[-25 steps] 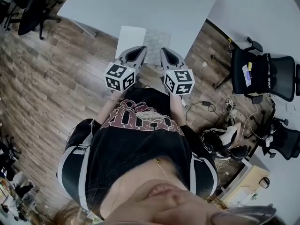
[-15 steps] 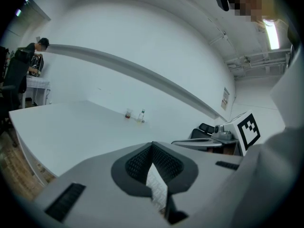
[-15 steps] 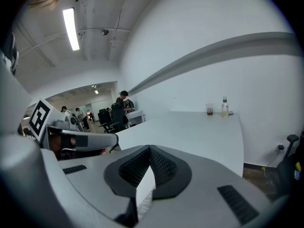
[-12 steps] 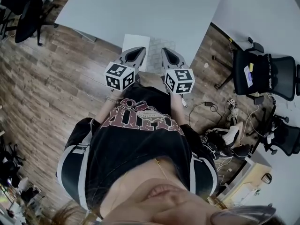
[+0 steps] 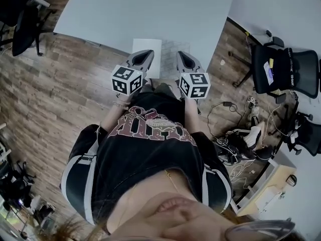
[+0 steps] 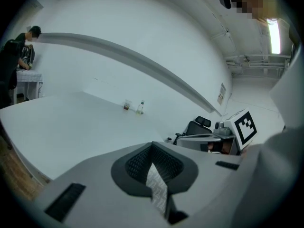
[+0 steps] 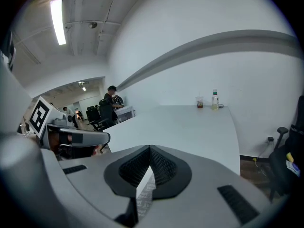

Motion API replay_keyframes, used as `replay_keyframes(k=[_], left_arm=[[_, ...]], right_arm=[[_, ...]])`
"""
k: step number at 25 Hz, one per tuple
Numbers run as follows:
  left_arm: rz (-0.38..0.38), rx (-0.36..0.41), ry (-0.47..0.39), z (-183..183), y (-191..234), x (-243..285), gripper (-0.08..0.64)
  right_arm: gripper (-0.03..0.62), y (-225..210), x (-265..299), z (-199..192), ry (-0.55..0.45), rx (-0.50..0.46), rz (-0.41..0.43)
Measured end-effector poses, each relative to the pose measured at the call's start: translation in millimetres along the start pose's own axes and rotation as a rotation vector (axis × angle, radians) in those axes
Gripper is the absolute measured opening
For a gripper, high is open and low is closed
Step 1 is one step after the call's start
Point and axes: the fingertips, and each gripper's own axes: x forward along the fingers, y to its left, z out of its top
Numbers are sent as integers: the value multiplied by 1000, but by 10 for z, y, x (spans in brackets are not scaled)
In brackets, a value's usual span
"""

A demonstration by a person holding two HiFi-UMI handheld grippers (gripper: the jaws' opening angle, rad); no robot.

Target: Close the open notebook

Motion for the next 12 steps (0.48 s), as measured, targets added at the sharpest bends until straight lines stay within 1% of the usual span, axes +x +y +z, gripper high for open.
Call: replay_keyframes(k=[4,8,12], left_arm=[[28,-25,9,-86,69,61,46],[60,-72,24,-188,166,116,46],[98,-116,40,-326,289,86,46]], right_arm=[[18,-157,43,-115,51,-8,3],[18,-295,166,-230,124,-1,35],[18,-340,288,-312,183,-58,66]])
